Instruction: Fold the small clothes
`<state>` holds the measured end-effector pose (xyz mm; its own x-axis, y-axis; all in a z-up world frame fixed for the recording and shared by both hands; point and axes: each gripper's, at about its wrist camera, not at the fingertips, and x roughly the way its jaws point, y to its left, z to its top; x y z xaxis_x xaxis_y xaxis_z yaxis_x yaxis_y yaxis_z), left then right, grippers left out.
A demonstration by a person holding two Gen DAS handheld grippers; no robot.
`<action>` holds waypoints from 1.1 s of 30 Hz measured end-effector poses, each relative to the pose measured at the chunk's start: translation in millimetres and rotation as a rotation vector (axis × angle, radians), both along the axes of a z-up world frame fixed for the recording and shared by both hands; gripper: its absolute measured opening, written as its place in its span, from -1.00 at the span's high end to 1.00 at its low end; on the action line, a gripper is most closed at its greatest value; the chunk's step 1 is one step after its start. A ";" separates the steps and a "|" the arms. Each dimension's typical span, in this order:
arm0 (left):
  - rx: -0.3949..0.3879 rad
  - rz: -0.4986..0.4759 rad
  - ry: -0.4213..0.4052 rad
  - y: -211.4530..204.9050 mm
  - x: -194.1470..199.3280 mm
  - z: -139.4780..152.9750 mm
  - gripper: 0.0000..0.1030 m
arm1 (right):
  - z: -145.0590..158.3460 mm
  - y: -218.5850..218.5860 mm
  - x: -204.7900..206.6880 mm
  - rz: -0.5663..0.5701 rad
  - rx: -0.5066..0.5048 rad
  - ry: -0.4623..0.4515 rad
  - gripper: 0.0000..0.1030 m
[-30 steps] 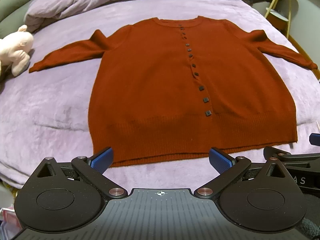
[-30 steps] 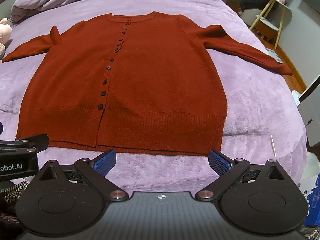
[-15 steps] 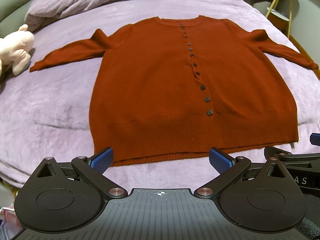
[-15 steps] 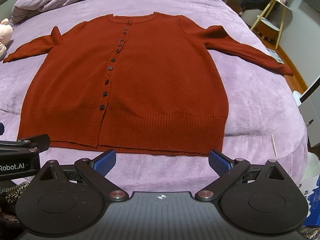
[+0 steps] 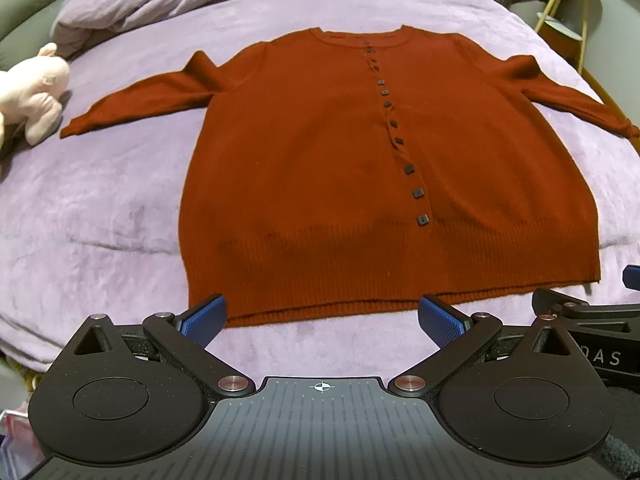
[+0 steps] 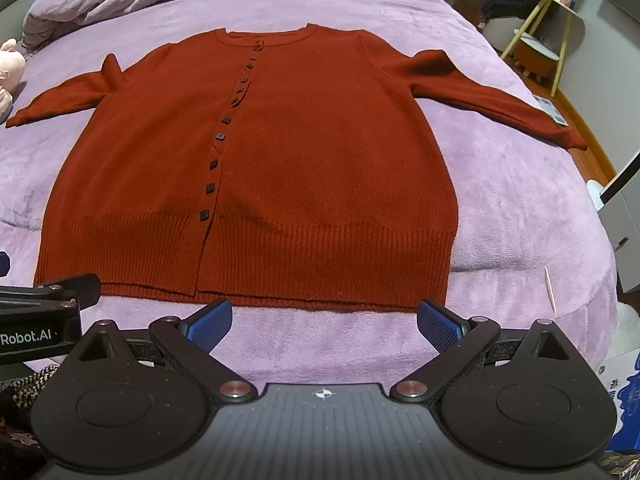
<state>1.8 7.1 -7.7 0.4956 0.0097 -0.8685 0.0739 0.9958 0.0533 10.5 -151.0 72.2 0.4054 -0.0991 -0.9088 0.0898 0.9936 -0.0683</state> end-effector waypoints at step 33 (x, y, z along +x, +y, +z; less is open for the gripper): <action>-0.003 0.017 0.034 0.6 4.7 -5.6 -1.00 | -0.7 -1.7 2.7 -0.007 0.026 -0.010 -0.92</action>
<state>6.5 7.7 -13.3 0.4654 0.0149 -0.8850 0.0584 0.9972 0.0475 13.2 -152.7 71.5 0.4135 -0.0783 -0.9071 0.0972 0.9944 -0.0415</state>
